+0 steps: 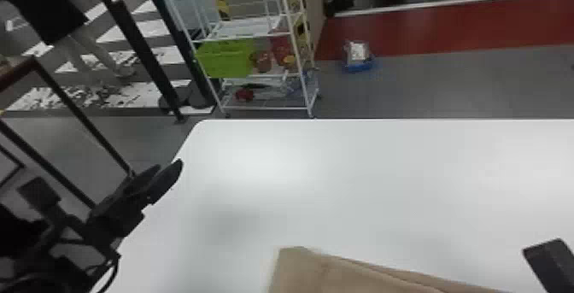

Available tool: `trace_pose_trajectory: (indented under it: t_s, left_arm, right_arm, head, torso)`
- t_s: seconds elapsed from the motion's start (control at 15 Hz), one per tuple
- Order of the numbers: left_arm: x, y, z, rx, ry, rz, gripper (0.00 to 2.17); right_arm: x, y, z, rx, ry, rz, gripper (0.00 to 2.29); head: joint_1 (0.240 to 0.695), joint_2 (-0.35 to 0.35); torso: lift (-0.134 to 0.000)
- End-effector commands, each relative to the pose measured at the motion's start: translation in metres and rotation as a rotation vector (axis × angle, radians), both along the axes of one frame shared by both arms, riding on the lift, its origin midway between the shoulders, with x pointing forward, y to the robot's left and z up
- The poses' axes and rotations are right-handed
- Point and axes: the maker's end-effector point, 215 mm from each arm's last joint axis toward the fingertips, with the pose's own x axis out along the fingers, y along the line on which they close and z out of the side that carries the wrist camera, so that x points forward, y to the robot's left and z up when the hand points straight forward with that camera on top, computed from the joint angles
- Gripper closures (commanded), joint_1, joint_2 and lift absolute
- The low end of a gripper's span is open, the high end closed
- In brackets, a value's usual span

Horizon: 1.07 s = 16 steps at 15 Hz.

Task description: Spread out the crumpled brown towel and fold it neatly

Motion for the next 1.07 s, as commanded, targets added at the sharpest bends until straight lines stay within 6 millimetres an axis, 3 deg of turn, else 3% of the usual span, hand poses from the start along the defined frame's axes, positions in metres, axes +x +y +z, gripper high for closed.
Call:
trace_pose_trajectory:
  t_s: [0.0, 0.33, 0.8, 1.0]
  left_arm:
    - [0.0, 0.0, 0.0, 0.0, -0.001, 0.0, 0.08]
    - [0.001, -0.001, 0.0, 0.001, 0.0, -0.002, 0.08]
    - [0.003, -0.002, 0.0, 0.0, 0.001, -0.001, 0.08]
    - [0.001, 0.003, 0.002, 0.004, -0.001, 0.007, 0.08]
  right_arm:
    - [-0.002, -0.003, -0.003, -0.008, 0.014, -0.001, 0.96]
    - [0.006, -0.011, -0.009, -0.011, 0.032, -0.025, 0.96]
    - [0.054, -0.007, 0.03, 0.078, -0.042, -0.089, 0.96]
    - [0.037, -0.005, 0.017, 0.074, 0.001, -0.075, 0.96]
  head:
    - [0.695, 0.35]
    - [0.695, 0.35]
    - [0.695, 0.35]
    - [0.695, 0.35]
  torso:
    - [-0.122]
    - [-0.122]
    - [-0.122]
    - [-0.122]
